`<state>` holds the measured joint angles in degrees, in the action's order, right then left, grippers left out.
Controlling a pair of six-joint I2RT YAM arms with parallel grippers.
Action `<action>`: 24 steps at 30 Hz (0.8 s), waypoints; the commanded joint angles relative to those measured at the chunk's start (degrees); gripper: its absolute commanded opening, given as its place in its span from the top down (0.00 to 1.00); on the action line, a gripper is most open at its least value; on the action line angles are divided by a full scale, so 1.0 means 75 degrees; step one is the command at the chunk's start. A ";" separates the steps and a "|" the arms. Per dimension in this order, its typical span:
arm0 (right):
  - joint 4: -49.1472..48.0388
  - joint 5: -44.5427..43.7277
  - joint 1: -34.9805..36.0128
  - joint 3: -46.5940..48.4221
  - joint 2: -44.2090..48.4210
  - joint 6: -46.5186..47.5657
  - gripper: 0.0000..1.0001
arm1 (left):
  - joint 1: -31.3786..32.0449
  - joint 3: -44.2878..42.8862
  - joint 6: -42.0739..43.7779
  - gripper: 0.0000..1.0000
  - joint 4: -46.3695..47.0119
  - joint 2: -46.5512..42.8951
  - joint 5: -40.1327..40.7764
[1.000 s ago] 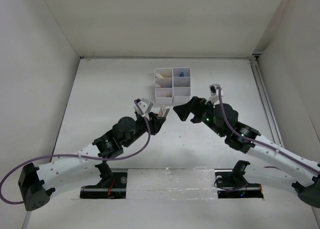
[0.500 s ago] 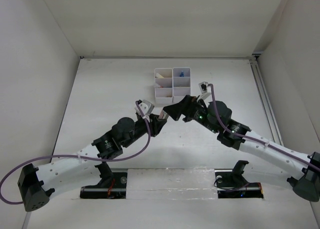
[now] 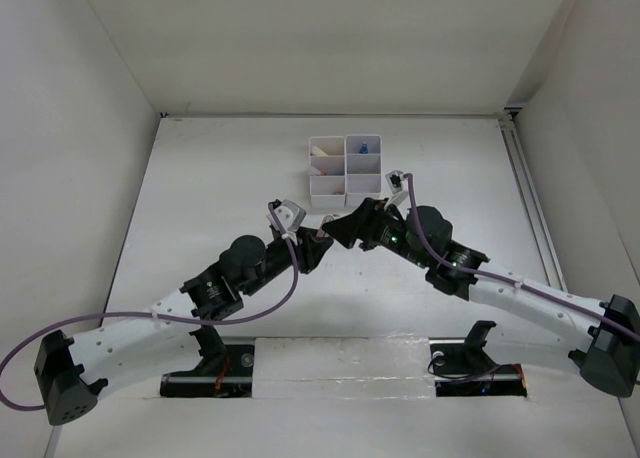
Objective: Sort the stationery into containers
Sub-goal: Place the stapler in the storage box.
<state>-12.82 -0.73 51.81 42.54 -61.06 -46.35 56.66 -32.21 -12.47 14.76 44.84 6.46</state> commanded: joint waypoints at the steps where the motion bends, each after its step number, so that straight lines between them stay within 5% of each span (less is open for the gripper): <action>1: -0.0705 0.0203 -0.0029 -0.0071 -0.0061 -0.0102 0.29 | 0.0039 -0.0030 0.0092 1.00 0.0481 -0.0072 -0.0099; 11: -0.1056 0.0203 -0.0029 -0.0071 -0.0214 -0.0102 0.47 | 0.0039 -0.0030 0.0092 1.00 0.0481 0.0010 -0.0322; 16: -0.1056 0.0273 -0.0029 -0.0071 -0.0366 -0.0102 0.88 | 0.0039 -0.0030 0.0092 1.00 0.0410 0.0010 -0.0322; 18: -0.1056 0.0273 -0.0029 -0.0071 -0.0367 -0.0172 1.00 | 0.0039 -0.0030 0.0092 1.00 0.0410 0.0010 -0.0322; 20: -0.1056 0.0273 -0.0029 -0.0071 -0.0367 -0.0172 1.00 | 0.0039 -0.0030 0.0092 1.00 0.0410 0.0010 -0.0101; 22: -0.1056 0.0157 -0.0029 -0.0071 -0.0274 -0.0172 1.00 | 0.0039 -0.0030 -0.0001 0.77 0.0329 0.0010 0.0052; 24: -0.0987 -0.0123 -0.0029 -0.0071 -0.0192 -0.0102 1.00 | 0.0039 -0.0124 -0.0072 0.41 0.0235 0.0079 0.0298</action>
<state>-16.95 -0.10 51.70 42.13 -63.79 -46.94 56.66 -32.21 -12.29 14.31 45.34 6.85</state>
